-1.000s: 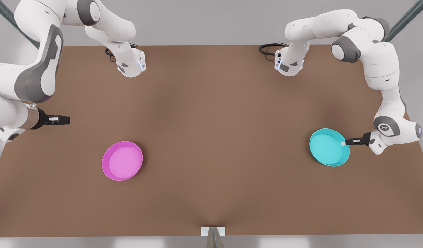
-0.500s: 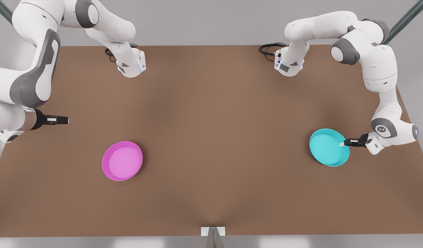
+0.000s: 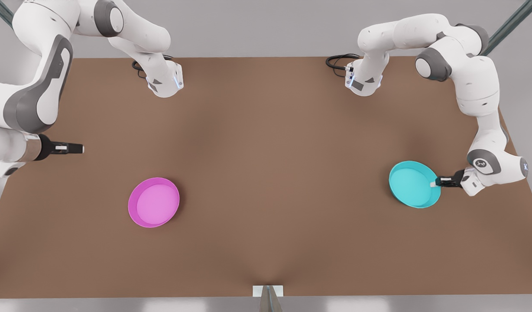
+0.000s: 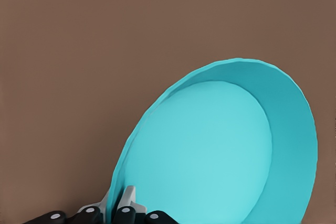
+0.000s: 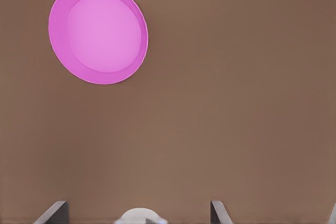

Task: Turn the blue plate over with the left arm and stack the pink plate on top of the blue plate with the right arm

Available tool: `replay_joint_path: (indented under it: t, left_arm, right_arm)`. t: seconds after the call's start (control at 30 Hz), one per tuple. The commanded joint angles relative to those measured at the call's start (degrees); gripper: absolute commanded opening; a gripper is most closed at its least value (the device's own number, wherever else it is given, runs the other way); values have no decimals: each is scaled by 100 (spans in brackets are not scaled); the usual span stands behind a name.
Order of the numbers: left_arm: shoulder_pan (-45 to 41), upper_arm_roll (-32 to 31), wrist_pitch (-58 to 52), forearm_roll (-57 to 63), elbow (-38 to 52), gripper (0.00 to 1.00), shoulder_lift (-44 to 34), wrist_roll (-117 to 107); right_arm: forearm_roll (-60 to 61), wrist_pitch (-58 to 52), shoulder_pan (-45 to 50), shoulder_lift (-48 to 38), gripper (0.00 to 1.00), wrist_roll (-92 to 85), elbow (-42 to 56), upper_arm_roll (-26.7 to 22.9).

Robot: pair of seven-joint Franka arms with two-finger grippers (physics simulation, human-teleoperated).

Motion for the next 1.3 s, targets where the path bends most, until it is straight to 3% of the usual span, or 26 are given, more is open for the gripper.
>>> replay_joint_path:
  t: [0.0, 0.1, 0.2, 0.33, 0.47, 0.53, 0.57, 0.6, 0.67, 0.87, 1.03, 1.27]
  left_arm:
    - [-13, 1, -75, 25, 48, 21, -71, -423]
    - [-267, 18, -119, 51, 171, 21, -369, -844]
    - [-1024, 36, -1234, 1439, 1462, 21, -519, -3191]
    - [-2605, 19, -2588, 2687, 2851, 21, -572, -5871]
    - [-4336, 80, -2782, 4349, 3871, 21, -528, -8615]
    - [-5294, 413, -2756, 5499, 3924, 21, -344, -9343]
    - [-5890, 973, -2721, 5615, 3924, 21, -160, -9397]
    - [-7061, 2293, -2597, 5589, 3880, 21, 315, -9432]
    - [-7799, 2839, -2220, 5597, 3845, 21, 685, -10081]
    - [-8679, 2796, -2228, 6968, 3827, 21, 1598, -11891]
    - [-9409, 3086, -1428, 7486, 2632, 21, 2047, -13439]
    - [-9453, 2611, -1173, 8955, 2061, 21, 2223, -15532]
  right_arm:
    - [13, -97, 20, 18, 100, -12, 0, 0]
    - [83, -106, 29, 27, 100, -3, -18, 0]
    - [75, -114, 29, 27, 100, -12, -18, 0]
    - [75, -115, 38, 80, 100, -21, -36, 0]
    - [66, -132, 47, 106, 100, -12, -36, 9]
    - [57, -132, 38, 106, 100, -12, -18, 9]
    - [66, -132, 38, 106, 100, -12, -27, 9]
    - [66, -132, 38, 115, 100, -12, -27, 9]
    - [66, -132, 38, 124, 100, -21, -27, 9]
    - [84, -132, 12, 168, 100, -21, -18, 9]
    - [66, -123, 3, 177, 100, -21, -27, 9]
    - [4, -123, 12, 221, 100, -21, -36, 9]
